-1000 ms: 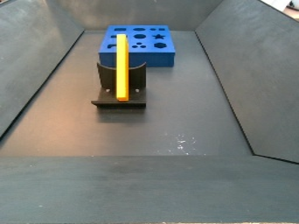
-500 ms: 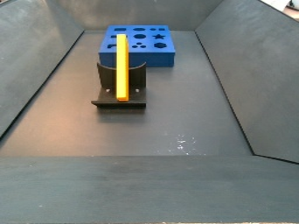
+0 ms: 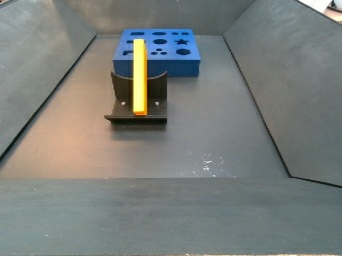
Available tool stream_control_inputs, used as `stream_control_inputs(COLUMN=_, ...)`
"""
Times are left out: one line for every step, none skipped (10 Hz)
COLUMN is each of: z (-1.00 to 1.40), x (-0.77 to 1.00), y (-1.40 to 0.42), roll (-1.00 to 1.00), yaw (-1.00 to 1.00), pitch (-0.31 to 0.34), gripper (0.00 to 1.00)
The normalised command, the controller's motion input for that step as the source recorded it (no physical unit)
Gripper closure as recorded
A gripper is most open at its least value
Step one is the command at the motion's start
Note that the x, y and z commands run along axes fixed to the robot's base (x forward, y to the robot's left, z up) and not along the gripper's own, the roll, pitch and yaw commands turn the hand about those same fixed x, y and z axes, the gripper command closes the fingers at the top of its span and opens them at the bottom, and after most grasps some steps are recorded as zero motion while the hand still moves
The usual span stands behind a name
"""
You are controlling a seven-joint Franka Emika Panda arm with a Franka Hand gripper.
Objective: Pick up the double-square object. Move up. Place the double-square object on the fixture. Regrasp the double-square object. Move to above the board. Insert the double-square object.
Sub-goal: Regrasp the double-square object.
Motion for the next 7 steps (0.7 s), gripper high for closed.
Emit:
stream_control_inputs(z=0.0, x=0.06, y=-0.03, roll=1.0, yaw=0.05, pitch=0.075, gripper=0.0)
stream_control_inputs(z=0.0, x=0.07, y=-0.03, roll=1.0, yaw=0.06, pitch=0.092, gripper=0.0)
stream_control_inputs(z=0.0, x=0.09, y=-0.04, roll=1.0, yaw=0.07, pitch=0.119, gripper=0.0)
stream_control_inputs(z=0.0, x=0.1, y=-0.04, roll=1.0, yaw=0.09, pitch=0.143, gripper=0.0)
stream_control_inputs(z=0.0, x=0.1, y=-0.05, roll=1.0, yaw=0.11, pitch=0.168, gripper=0.0)
stream_control_inputs(z=-0.01, x=0.1, y=-0.05, roll=1.0, yaw=0.15, pitch=0.201, gripper=0.0)
stream_control_inputs(z=-0.01, x=0.1, y=-0.05, roll=0.9, yaw=0.18, pitch=0.206, gripper=0.0)
